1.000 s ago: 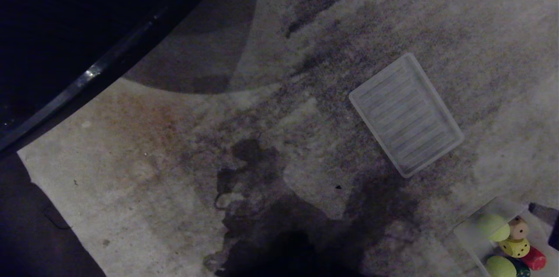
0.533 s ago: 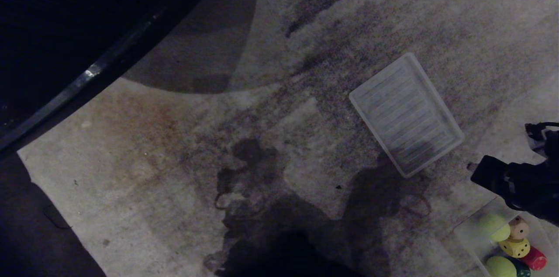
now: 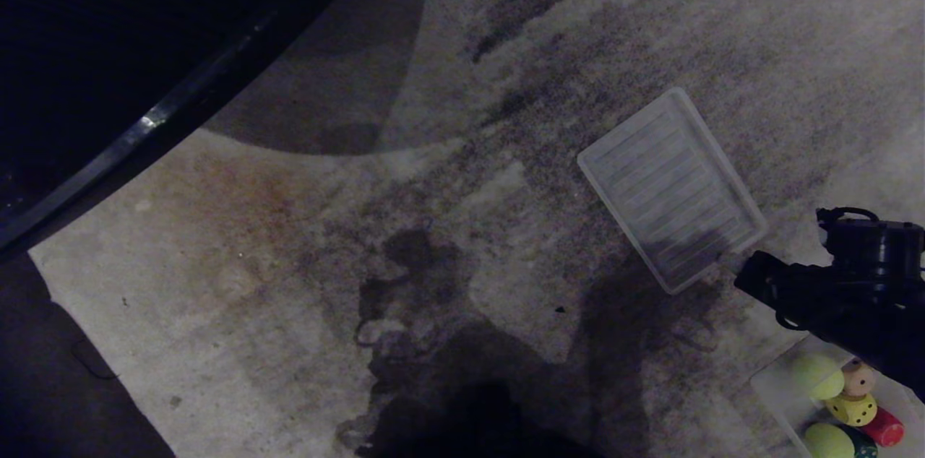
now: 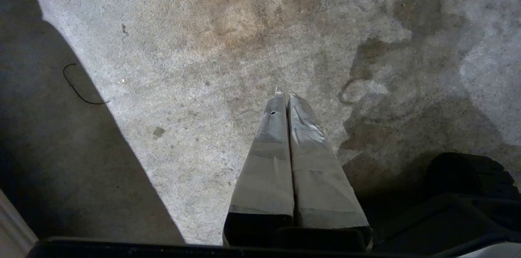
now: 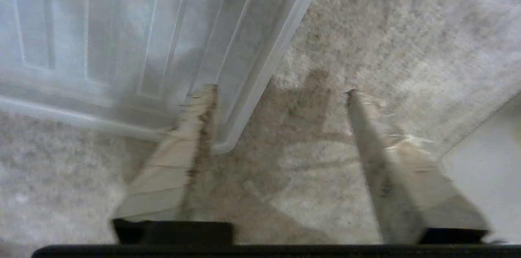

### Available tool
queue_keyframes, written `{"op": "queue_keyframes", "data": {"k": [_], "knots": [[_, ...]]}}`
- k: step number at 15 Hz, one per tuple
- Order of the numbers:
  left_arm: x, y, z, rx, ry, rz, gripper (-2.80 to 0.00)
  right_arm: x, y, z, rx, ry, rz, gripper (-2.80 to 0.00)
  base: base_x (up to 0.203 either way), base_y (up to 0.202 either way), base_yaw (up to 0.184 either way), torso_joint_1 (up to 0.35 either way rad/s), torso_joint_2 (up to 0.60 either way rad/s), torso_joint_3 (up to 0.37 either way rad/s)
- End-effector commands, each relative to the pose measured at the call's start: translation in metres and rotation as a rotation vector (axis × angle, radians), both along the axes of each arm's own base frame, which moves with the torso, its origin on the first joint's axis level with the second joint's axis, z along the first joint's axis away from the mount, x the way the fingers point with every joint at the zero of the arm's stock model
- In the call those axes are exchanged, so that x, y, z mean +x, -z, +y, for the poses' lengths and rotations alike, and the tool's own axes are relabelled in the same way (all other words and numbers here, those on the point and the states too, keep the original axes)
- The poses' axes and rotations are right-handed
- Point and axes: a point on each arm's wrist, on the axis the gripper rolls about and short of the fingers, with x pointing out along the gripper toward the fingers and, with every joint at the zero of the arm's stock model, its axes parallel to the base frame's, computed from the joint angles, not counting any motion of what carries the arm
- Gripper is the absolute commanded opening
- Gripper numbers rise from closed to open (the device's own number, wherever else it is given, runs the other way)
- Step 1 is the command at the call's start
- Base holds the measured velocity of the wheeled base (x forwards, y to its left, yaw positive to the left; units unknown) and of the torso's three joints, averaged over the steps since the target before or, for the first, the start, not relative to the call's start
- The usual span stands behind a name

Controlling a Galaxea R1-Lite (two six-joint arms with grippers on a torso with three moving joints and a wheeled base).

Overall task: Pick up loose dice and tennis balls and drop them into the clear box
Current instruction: Close the lid

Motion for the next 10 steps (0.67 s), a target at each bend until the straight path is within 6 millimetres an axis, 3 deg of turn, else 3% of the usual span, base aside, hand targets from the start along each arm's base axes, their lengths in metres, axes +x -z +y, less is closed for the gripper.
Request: {"op": "queue_keyframes", "data": {"k": [1,10], "knots": [[0.0,0.0,0.0,-0.001,-0.001,0.003,-2.8,0.008,0.018,-0.001,0.006,0.007,0.049,0.0,0.0,0.0,0.0,0.0,0.0,0.0],[0.0,0.0,0.0,-0.001,-0.001,0.003,-2.8,0.034,0.042,0.0,0.048,0.026,0.038,0.0,0.0,0.0,0.0,0.0,0.0,0.0]]}}
